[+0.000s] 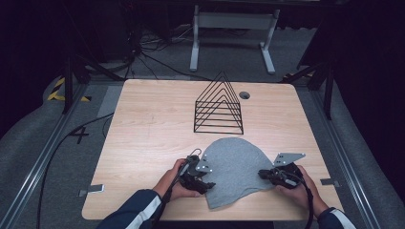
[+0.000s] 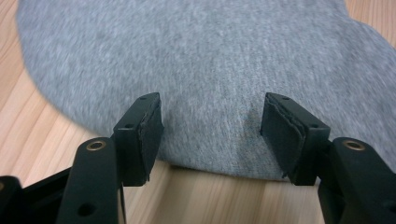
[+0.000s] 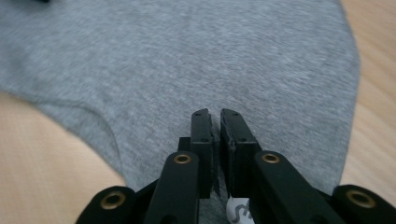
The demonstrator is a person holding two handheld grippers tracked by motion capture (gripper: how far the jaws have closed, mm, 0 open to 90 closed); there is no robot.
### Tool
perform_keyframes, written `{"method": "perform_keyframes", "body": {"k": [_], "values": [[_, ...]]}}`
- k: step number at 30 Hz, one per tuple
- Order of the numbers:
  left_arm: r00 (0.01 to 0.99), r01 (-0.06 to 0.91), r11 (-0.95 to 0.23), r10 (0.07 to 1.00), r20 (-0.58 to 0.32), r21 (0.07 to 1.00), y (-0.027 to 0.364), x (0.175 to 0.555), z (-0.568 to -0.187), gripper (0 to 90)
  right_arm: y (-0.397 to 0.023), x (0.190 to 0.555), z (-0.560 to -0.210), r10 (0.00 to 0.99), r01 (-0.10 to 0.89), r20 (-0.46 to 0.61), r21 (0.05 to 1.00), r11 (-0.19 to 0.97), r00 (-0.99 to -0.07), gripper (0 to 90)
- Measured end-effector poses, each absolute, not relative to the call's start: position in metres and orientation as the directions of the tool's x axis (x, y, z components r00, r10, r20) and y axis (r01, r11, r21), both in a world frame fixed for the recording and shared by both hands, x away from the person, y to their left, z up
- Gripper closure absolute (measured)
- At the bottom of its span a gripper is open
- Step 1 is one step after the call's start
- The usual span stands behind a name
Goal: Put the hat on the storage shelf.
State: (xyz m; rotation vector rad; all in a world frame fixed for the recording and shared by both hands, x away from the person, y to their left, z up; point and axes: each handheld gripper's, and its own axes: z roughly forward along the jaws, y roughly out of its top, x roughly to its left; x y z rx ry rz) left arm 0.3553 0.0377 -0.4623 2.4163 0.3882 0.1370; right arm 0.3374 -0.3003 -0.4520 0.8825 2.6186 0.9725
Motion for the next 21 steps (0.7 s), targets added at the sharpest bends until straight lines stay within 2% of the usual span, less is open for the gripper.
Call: {"method": "perform_keyframes", "body": {"k": [5, 8, 10, 16, 18, 21], "values": [[0.930, 0.269, -0.720, 0.368, 0.023, 0.639, 0.061, 0.361, -0.460, 37.7, -0.285, 0.329, -0.452, 0.575, 0.452, 0.028, 0.649, 0.612, -0.818, 75.7], [0.912, 0.274, -0.655, 0.410, 0.026, 0.704, 0.072, 0.363, -0.450, 37.2, -0.283, 0.328, -0.446, 0.581, 0.446, 0.014, 0.656, 0.609, -0.813, 66.9], [0.904, 0.288, -0.651, 0.426, 0.024, 0.702, 0.074, 0.367, -0.445, 35.0, -0.288, 0.334, -0.437, 0.602, 0.448, 0.018, 0.687, 0.572, -0.798, 62.4], [0.884, 0.341, -0.641, 0.467, -0.003, 0.688, 0.069, 0.385, -0.449, 30.2, -0.295, 0.367, -0.420, 0.667, 0.446, -0.051, 0.706, 0.550, -0.743, 54.8], [0.882, 0.350, -0.642, 0.472, -0.009, 0.682, 0.068, 0.388, -0.451, 28.7, -0.294, 0.385, -0.423, 0.679, 0.469, -0.050, 0.685, 0.557, -0.733, 51.6], [0.883, 0.368, -0.648, 0.469, -0.030, 0.667, 0.066, 0.392, -0.458, 27.9, -0.289, 0.403, -0.433, 0.683, 0.481, -0.071, 0.656, 0.582, -0.727, 51.6]]}}
